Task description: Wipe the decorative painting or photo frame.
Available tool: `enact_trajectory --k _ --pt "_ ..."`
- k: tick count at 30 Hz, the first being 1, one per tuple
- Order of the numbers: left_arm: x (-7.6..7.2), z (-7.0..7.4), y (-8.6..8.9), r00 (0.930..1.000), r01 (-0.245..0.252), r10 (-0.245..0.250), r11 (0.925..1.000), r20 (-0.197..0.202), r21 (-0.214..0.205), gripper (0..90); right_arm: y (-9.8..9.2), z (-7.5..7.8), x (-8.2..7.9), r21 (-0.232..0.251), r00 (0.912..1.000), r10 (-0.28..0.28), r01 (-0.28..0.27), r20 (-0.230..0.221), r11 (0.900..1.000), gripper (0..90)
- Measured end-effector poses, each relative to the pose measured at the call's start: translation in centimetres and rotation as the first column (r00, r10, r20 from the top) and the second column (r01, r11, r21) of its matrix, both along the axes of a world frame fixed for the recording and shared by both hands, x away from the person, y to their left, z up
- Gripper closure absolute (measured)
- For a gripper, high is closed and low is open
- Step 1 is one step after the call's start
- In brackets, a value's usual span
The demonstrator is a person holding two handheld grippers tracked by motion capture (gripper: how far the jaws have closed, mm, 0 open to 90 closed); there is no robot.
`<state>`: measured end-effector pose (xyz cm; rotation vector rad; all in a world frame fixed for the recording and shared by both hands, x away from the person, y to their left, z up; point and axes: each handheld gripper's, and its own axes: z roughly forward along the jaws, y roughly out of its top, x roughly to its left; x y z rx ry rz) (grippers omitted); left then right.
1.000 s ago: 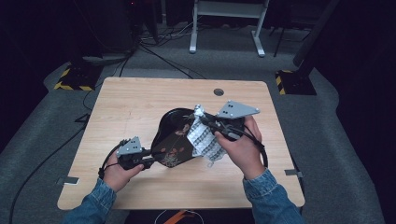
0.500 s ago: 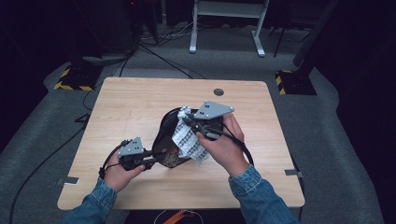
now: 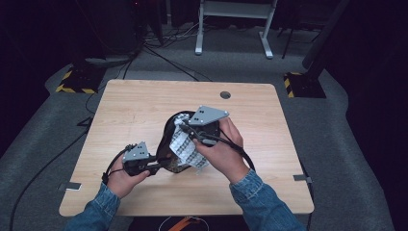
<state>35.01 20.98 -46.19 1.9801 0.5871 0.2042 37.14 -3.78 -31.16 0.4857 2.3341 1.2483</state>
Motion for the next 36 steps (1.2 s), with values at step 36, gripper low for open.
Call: enact_trajectory --k 36 --pt "0.2 0.2 0.0 0.9998 0.002 -0.001 0.9999 -0.019 0.010 78.2 -3.2 -0.7 1.9 0.005 0.9899 -0.130 0.131 -0.056 0.9914 83.0"
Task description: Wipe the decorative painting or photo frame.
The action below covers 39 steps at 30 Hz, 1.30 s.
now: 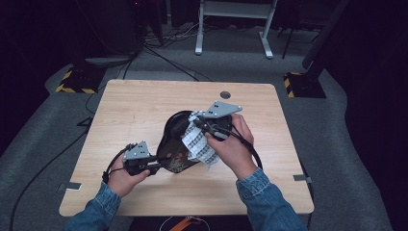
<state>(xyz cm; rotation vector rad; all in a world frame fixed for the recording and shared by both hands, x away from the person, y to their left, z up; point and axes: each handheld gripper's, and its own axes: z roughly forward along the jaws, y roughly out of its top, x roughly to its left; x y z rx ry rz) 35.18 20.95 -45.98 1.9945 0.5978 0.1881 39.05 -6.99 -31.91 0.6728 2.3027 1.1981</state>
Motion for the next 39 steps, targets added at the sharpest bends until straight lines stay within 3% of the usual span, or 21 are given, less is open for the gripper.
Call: enact_trajectory --k 5,10,23,32,39 --pt "0.2 0.1 -0.1 1.0000 0.004 -0.004 1.0000 0.002 0.002 78.2 -0.8 -0.5 0.5 -0.002 0.9994 -0.030 0.030 -0.015 0.9995 82.9" --pt "0.0 0.0 -0.1 1.0000 0.000 0.000 1.0000 -0.003 0.002 78.2 -0.6 -0.5 0.3 -0.010 0.9997 -0.025 0.024 -0.006 0.9996 82.9" --pt "-0.1 0.0 -0.1 1.0000 -0.003 0.003 1.0000 -0.002 0.003 78.2 2.0 -0.4 -1.1 -0.033 0.9971 0.075 -0.074 0.015 0.9967 82.8" --pt "0.0 0.0 0.0 1.0000 0.000 0.000 1.0000 -0.001 0.003 78.2 4.1 -1.0 -2.1 -0.033 0.9879 0.155 -0.155 -0.001 0.9874 82.8" --pt "0.1 0.1 0.0 1.0000 0.006 -0.006 1.0000 -0.003 0.004 78.2 4.1 -1.1 -2.0 -0.029 0.9882 0.153 -0.153 -0.010 0.9878 82.8"
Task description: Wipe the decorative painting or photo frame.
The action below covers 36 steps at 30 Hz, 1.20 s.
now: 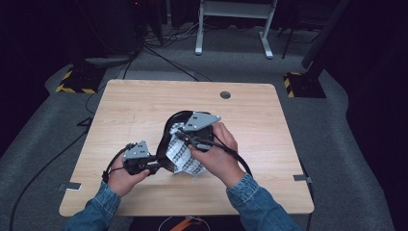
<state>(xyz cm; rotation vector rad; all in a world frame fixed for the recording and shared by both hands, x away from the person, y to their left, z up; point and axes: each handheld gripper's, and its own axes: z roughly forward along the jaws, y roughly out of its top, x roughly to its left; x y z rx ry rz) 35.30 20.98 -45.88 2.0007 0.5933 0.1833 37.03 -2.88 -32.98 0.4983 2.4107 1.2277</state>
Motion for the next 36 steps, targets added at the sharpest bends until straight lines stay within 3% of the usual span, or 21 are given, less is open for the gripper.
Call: enact_trajectory --k 12,26,31,36 --pt "0.2 -0.1 0.1 1.0000 0.005 -0.005 0.9999 -0.006 -0.010 78.3 -2.9 0.3 1.6 0.013 0.9950 -0.100 0.100 -0.006 0.9949 82.9" --pt "0.3 0.0 0.0 1.0000 0.002 -0.002 1.0000 -0.004 -0.007 78.2 -5.8 -0.1 3.3 0.014 0.9799 -0.199 0.199 -0.013 0.9799 82.8" --pt "0.4 0.1 -0.1 0.9999 -0.003 0.002 1.0000 -0.010 -0.003 78.2 -6.4 -0.3 3.7 0.017 0.9747 -0.222 0.223 -0.022 0.9747 82.9" --pt "0.4 0.1 -0.1 0.9999 -0.001 0.001 1.0000 -0.014 -0.004 78.2 -6.1 -0.4 3.5 0.013 0.9752 -0.221 0.221 -0.011 0.9752 82.8"
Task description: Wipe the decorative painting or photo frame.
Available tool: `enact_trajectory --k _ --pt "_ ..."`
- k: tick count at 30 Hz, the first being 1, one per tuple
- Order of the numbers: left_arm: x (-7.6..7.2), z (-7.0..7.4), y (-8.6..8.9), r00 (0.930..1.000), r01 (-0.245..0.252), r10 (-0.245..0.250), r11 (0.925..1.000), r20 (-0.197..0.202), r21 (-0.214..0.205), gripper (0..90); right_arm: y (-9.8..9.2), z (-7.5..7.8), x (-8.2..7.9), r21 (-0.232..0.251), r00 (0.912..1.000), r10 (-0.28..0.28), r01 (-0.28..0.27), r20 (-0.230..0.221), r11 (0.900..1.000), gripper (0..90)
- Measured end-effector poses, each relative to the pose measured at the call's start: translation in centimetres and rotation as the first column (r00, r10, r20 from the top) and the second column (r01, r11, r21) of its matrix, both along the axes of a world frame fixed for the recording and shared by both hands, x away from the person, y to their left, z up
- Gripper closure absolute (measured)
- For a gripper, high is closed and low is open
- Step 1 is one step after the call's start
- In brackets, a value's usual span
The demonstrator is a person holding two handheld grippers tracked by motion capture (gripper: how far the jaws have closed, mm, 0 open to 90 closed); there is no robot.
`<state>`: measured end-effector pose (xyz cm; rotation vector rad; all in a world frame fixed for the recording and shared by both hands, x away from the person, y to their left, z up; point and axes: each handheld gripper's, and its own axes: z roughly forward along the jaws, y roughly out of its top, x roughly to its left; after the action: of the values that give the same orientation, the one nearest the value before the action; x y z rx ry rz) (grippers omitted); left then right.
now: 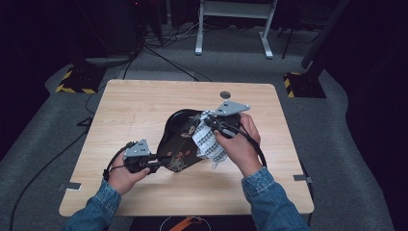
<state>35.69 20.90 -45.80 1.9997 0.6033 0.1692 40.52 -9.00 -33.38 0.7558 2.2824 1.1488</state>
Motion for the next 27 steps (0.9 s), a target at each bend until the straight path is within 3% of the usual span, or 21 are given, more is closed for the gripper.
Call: enact_trajectory --k 11,21,27 --pt "0.1 0.1 -0.1 1.0000 -0.001 0.001 1.0000 -0.001 0.006 78.2 2.9 -0.7 -1.6 -0.020 0.9951 0.099 -0.099 -0.004 0.9949 82.7" --pt "0.3 0.1 -0.1 1.0000 0.003 -0.003 1.0000 -0.007 0.000 78.2 5.2 -1.8 -2.8 -0.035 0.9818 0.188 -0.189 -0.026 0.9814 82.6" --pt "0.3 0.1 -0.1 1.0000 0.006 -0.006 1.0000 -0.006 -0.001 78.3 4.7 -1.7 -2.5 -0.025 0.9838 0.178 -0.178 -0.022 0.9836 82.7"
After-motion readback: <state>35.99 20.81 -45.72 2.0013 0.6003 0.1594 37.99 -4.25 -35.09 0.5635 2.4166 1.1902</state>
